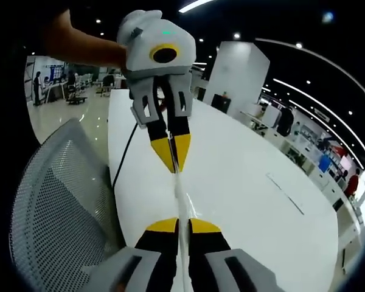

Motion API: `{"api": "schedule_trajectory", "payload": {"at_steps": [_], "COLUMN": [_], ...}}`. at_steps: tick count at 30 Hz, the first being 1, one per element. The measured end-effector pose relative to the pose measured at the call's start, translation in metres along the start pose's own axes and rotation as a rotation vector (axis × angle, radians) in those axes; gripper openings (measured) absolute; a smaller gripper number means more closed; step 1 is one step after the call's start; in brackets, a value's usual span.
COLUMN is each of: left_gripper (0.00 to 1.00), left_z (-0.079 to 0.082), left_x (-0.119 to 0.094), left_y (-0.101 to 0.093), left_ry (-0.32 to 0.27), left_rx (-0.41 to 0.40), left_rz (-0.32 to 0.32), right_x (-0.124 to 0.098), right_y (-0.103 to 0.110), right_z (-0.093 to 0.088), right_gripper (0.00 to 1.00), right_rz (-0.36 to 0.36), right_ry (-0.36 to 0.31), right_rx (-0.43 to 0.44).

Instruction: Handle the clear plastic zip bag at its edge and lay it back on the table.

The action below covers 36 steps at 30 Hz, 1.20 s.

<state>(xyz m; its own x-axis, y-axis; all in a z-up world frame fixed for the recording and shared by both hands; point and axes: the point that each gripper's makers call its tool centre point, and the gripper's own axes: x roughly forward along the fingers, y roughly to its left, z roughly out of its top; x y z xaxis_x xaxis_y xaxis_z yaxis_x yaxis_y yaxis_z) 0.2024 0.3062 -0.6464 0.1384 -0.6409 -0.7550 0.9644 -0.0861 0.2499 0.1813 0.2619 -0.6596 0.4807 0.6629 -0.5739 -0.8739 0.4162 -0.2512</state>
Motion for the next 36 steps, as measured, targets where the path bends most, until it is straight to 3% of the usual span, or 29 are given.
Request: {"api": "schedule_trajectory", "payload": {"at_steps": [14, 22, 24, 27, 31, 33, 36], "left_gripper": [0.00, 0.00, 0.00, 0.00, 0.16, 0.18, 0.17], "left_z": [0.002, 0.001, 0.001, -0.002, -0.001, 0.003, 0.008], "left_x": [0.000, -0.001, 0.000, 0.002, 0.002, 0.001, 0.000], "left_y": [0.000, 0.001, 0.002, 0.004, 0.006, 0.005, 0.002], "left_ry": [-0.037, -0.044, -0.039, -0.023, -0.028, -0.033, -0.042], "left_rx": [-0.184, -0.208, -0.187, -0.091, 0.006, 0.088, 0.115], "left_rz": [-0.044, -0.042, -0.034, -0.004, 0.036, 0.048, 0.062], "right_x": [-0.004, -0.005, -0.005, -0.004, -0.004, -0.005, -0.005], "right_y": [-0.005, -0.006, -0.005, -0.004, -0.003, -0.004, -0.004], "right_z": [-0.004, -0.009, -0.009, -0.010, -0.012, -0.013, -0.014], "right_gripper": [0.04, 0.03, 0.02, 0.01, 0.01, 0.01, 0.00], "right_rz": [-0.033, -0.037, -0.033, -0.028, -0.016, -0.016, -0.011], "right_ry": [0.009, 0.025, 0.025, 0.029, 0.037, 0.039, 0.039], "right_rx": [-0.021, -0.022, -0.017, -0.008, 0.027, 0.032, 0.040]}}
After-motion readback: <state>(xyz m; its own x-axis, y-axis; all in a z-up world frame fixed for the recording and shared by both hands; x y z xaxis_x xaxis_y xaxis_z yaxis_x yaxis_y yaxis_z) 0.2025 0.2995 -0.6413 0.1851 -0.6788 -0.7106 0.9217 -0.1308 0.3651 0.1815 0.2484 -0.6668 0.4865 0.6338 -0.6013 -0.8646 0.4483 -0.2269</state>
